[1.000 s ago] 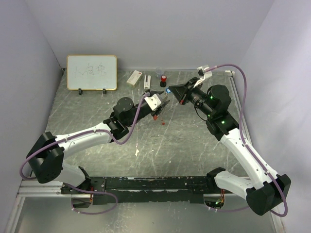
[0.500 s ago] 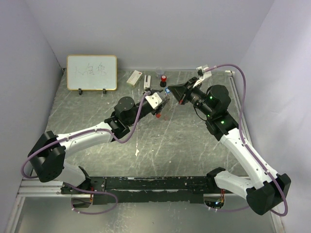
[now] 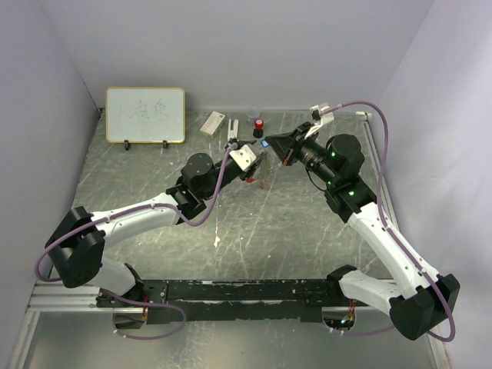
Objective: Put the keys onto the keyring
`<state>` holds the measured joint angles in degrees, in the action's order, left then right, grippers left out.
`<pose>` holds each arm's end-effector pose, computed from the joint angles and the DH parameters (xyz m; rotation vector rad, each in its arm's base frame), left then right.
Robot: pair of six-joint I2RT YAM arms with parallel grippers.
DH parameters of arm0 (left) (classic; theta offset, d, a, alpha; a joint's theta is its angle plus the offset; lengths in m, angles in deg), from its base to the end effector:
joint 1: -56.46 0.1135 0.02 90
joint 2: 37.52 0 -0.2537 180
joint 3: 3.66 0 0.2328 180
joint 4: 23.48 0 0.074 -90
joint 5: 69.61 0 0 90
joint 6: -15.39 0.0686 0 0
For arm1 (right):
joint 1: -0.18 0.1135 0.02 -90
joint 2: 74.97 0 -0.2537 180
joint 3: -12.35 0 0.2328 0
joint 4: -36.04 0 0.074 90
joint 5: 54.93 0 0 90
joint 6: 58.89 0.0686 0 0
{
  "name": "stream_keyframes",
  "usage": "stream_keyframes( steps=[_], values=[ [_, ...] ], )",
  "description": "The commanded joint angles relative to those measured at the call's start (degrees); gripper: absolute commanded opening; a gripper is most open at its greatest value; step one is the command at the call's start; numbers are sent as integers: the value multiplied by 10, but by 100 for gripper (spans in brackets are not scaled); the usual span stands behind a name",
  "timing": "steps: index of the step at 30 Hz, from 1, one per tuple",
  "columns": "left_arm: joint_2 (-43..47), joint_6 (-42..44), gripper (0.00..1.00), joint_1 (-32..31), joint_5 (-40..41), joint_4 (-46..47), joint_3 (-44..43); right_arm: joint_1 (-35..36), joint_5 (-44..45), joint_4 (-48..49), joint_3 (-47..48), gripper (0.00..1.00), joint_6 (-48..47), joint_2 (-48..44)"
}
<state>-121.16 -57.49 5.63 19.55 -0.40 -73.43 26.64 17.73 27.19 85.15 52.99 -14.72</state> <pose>0.2258 -0.2787 0.3327 0.8084 1.1776 -0.4967 0.2241 0.1344 0.3933 -0.3153 1.5459 0.8968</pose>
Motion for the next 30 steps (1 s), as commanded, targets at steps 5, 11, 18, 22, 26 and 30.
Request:
stream_keyframes(
  steps=[5, 11, 18, 22, 26, 30],
  values=[
    [4, 7, 53, -1, 28, 29, 4, 3, 0, 19, 15, 0, -2, -6],
    [7, 6, 46, -1, 27, 30, 8, 4, 2, 17, 13, 0, -1, -12],
    [13, 7, 39, -1, 25, 28, 13, 4, 3, 15, 14, 0, 0, -14],
    [17, 8, 33, -1, 23, 29, 16, 4, 5, 14, 14, 0, -2, -15],
    [20, 10, 27, -1, 24, 31, 18, 4, 7, 12, 14, 0, -2, -15],
    [22, 12, 17, -1, 21, 32, 19, 4, 7, 11, 13, 0, -2, -15]
  ],
)
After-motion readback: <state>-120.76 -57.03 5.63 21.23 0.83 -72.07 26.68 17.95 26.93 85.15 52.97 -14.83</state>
